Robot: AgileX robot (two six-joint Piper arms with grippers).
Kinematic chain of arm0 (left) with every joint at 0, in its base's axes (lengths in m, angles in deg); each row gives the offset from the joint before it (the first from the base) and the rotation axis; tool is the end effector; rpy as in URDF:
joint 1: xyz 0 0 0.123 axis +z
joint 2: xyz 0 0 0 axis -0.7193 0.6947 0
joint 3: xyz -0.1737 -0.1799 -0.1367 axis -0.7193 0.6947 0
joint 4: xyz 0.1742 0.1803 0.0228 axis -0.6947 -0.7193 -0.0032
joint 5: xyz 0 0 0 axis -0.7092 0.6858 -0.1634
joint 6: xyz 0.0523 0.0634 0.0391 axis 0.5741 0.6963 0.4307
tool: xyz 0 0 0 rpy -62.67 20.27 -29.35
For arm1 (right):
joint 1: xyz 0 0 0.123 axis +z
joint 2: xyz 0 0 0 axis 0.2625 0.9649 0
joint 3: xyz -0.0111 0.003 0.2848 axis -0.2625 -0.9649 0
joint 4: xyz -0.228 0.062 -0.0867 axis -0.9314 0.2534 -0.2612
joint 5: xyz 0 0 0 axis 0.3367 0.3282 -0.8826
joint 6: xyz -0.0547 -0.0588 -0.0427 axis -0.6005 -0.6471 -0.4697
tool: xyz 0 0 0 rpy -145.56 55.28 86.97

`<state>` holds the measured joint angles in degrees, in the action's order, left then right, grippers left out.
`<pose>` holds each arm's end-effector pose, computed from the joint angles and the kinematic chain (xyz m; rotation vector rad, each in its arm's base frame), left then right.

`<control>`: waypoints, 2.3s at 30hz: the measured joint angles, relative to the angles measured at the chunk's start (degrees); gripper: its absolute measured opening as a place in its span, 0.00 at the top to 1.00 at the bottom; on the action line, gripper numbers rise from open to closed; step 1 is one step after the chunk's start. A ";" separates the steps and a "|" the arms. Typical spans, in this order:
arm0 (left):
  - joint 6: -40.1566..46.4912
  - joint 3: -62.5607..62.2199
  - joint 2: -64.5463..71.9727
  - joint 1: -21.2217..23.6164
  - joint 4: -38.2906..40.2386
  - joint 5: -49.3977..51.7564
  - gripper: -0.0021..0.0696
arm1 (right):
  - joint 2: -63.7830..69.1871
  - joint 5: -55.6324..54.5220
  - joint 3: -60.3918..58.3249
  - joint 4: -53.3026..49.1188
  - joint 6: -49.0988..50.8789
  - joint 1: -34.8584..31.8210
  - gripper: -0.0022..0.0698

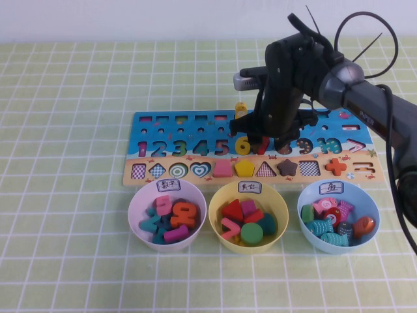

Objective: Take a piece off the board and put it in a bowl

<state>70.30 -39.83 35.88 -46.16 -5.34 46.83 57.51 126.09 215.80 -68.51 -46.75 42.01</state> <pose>0.0528 -0.0026 0.1722 0.1752 1.8592 0.0890 0.4576 0.2270 0.1915 -0.1723 2.8601 0.1089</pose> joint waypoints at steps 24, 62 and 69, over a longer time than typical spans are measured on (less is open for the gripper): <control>0.00 0.00 0.00 0.00 0.00 0.00 0.98 | 0.36 -1.10 1.25 0.61 1.54 0.00 0.78; 0.00 0.00 0.00 0.00 0.00 0.00 0.98 | 0.94 -1.78 2.85 0.75 2.11 0.00 0.87; 0.00 0.00 0.00 0.00 0.00 0.00 0.98 | 0.94 -2.34 2.97 0.75 2.14 0.00 0.88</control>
<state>70.30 -39.83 35.88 -46.16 -5.34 46.83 58.45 123.75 218.76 -67.76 -44.61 42.01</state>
